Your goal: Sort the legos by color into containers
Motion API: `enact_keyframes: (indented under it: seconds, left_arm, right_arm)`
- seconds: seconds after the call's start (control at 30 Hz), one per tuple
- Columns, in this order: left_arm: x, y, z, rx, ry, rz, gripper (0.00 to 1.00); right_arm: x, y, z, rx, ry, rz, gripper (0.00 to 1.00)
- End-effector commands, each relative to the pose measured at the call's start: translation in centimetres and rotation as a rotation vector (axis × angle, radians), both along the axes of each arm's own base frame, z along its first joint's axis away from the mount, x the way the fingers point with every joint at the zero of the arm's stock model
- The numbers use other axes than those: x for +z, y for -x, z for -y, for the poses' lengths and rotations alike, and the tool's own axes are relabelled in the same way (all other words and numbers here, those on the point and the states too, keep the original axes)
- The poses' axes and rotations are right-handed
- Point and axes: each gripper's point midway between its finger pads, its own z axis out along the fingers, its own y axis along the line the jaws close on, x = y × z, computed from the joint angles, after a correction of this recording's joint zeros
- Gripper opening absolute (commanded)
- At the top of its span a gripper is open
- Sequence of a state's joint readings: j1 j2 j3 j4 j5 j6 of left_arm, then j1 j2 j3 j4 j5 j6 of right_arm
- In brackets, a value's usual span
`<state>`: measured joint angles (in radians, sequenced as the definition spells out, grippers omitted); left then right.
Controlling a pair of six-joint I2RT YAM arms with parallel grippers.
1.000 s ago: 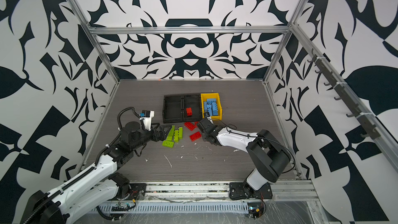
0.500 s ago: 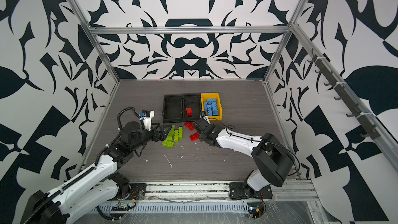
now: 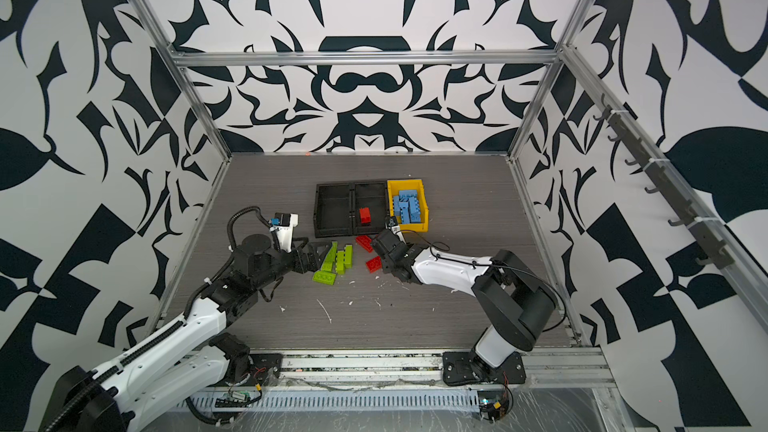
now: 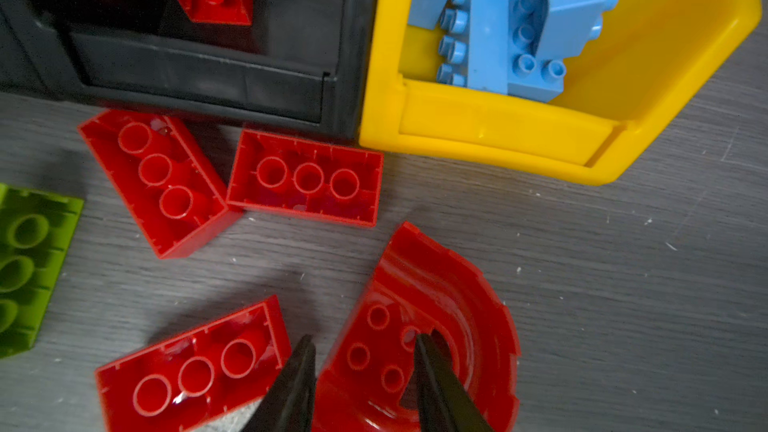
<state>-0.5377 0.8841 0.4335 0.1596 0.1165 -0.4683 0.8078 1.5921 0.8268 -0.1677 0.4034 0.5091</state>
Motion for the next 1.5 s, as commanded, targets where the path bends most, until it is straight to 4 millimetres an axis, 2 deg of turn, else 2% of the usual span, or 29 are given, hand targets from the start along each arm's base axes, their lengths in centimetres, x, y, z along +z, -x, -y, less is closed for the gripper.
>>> enact_keyframes:
  seconds: [0.0, 0.07, 0.23, 0.63, 0.83, 1.0, 1.23, 1.33, 1.47]
  left_arm:
    - [0.8, -0.2, 0.1, -0.004, 0.014, 0.016, 1.00]
    - [0.8, -0.2, 0.1, -0.002, 0.014, 0.016, 1.00]
    - [0.8, -0.2, 0.1, -0.003, 0.015, 0.016, 1.00]
    - [0.9, -0.1, 0.1, -0.004, 0.017, 0.020, 1.00]
    - [0.9, -0.2, 0.1, -0.002, 0.016, 0.021, 1.00]
    - [0.9, -0.2, 0.1, -0.003, 0.016, 0.019, 1.00]
    - [0.9, -0.2, 0.1, -0.004, 0.020, 0.018, 1.00]
    - [0.9, -0.1, 0.2, -0.006, 0.020, 0.018, 1.00]
    - [1.0, -0.1, 0.1, -0.005, 0.023, 0.019, 1.00]
  right_arm:
    - [-0.6, -0.2, -0.8, -0.006, -0.036, 0.004, 0.42]
    - [-1.3, -0.4, -0.9, -0.006, -0.019, -0.010, 0.43]
    - [-2.1, -0.4, 0.1, -0.028, 0.047, -0.022, 0.42]
    - [-1.5, 2.2, 4.3, -0.065, 0.089, -0.002, 0.45]
    - [-0.4, 2.2, 4.0, -0.051, 0.076, -0.003, 0.52]
    - [0.9, 2.2, 2.6, -0.021, 0.014, 0.007, 0.60]
    - [1.9, 2.9, 1.6, -0.015, -0.010, 0.019, 0.63]
    - [1.7, 3.3, 1.4, -0.018, -0.014, 0.014, 0.63]
    - [0.6, 3.8, 2.1, -0.043, -0.005, 0.003, 0.64]
